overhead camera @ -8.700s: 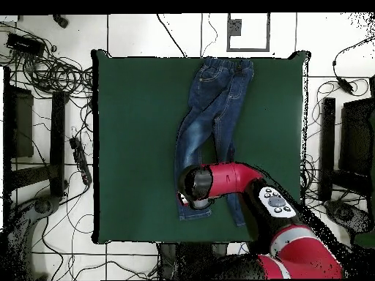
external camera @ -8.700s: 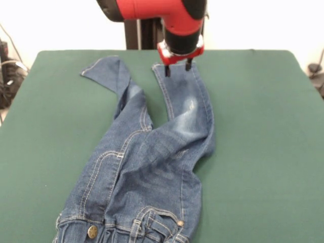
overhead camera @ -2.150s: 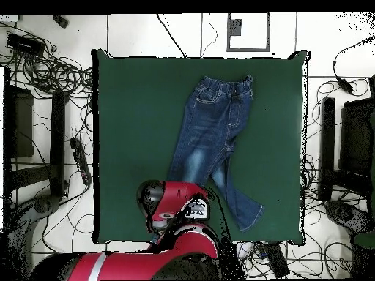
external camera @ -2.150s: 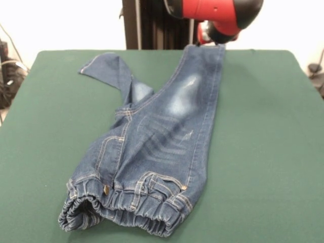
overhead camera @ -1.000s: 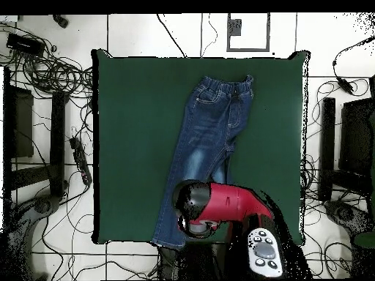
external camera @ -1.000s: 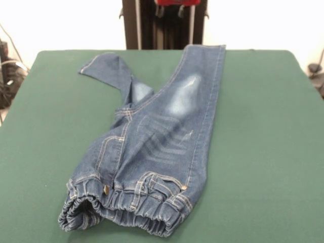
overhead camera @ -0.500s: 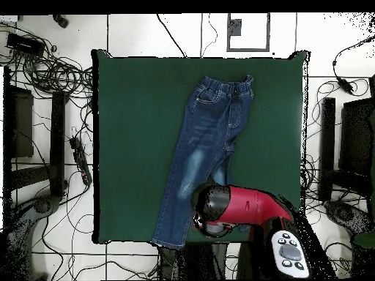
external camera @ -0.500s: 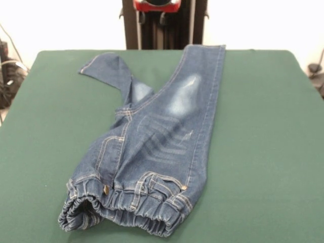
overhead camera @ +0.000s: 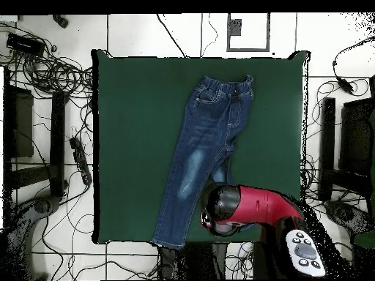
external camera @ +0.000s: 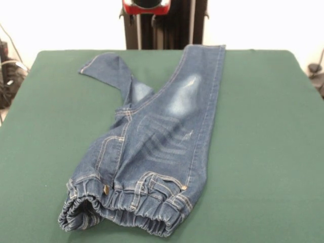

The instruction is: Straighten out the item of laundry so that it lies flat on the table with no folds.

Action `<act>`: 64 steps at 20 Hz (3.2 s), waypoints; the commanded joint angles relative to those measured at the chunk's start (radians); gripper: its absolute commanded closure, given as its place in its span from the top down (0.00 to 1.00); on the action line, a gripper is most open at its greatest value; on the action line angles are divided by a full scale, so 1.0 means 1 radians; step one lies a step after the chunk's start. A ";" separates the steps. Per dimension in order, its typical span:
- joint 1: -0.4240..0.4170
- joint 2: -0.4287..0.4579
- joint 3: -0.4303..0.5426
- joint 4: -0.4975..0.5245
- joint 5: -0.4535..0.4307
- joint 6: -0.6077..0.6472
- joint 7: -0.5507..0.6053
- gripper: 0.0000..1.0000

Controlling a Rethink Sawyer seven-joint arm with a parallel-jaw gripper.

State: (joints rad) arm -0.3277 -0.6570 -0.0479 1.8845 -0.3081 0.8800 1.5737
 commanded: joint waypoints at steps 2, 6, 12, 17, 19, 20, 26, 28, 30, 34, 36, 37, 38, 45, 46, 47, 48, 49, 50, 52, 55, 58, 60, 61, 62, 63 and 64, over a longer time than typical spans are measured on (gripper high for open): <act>-0.034 0.055 0.180 -0.060 -0.056 -0.027 -0.129 1.00; -0.065 0.070 0.206 -0.074 -0.090 -0.059 -0.142 1.00; -0.107 0.086 0.242 -0.096 -0.147 -0.088 -0.151 1.00; -0.131 0.082 0.265 -0.099 -0.205 -0.144 -0.140 1.00; -0.139 0.089 0.277 -0.109 -0.226 -0.165 -0.132 1.00; -0.141 0.093 0.280 -0.113 -0.236 -0.169 -0.129 1.00; -0.181 0.085 0.315 -0.107 -0.294 -0.276 -0.127 1.00; -0.194 0.088 0.329 -0.108 -0.308 -0.302 -0.129 1.00; -0.202 0.084 0.336 -0.100 -0.320 -0.313 -0.124 1.00; -0.210 0.078 0.342 -0.095 -0.336 -0.304 -0.115 1.00; -0.214 0.081 0.342 -0.095 -0.340 -0.286 -0.116 1.00; -0.217 0.092 0.341 -0.103 -0.333 -0.252 -0.126 1.00; -0.220 0.102 0.341 -0.112 -0.327 -0.218 -0.136 1.00; -0.188 0.139 0.281 -0.161 -0.354 -0.090 -0.157 1.00; -0.187 0.138 0.278 -0.162 -0.356 -0.081 -0.159 1.00; -0.184 0.141 0.274 -0.169 -0.359 -0.062 -0.163 1.00; -0.182 0.141 0.273 -0.174 -0.362 -0.050 -0.165 1.00; -0.183 0.144 0.273 -0.180 -0.366 -0.043 -0.165 1.00; -0.183 0.145 0.274 -0.184 -0.370 -0.036 -0.165 1.00; -0.181 0.143 0.275 -0.194 -0.377 -0.007 -0.172 1.00; -0.188 0.141 0.279 -0.213 -0.396 0.016 -0.191 1.00; -0.198 0.134 0.286 -0.221 -0.411 0.026 -0.206 1.00; -0.208 0.130 0.293 -0.224 -0.417 0.021 -0.211 1.00; -0.213 0.129 0.300 -0.225 -0.419 0.015 -0.214 1.00; -0.219 0.127 0.304 -0.224 -0.421 0.013 -0.216 1.00; -0.226 0.127 0.311 -0.223 -0.420 0.001 -0.216 1.00; -0.233 0.126 0.319 -0.221 -0.420 -0.012 -0.216 1.00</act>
State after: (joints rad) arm -0.5539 -0.5681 0.1556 1.7263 -0.6913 0.8212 1.5737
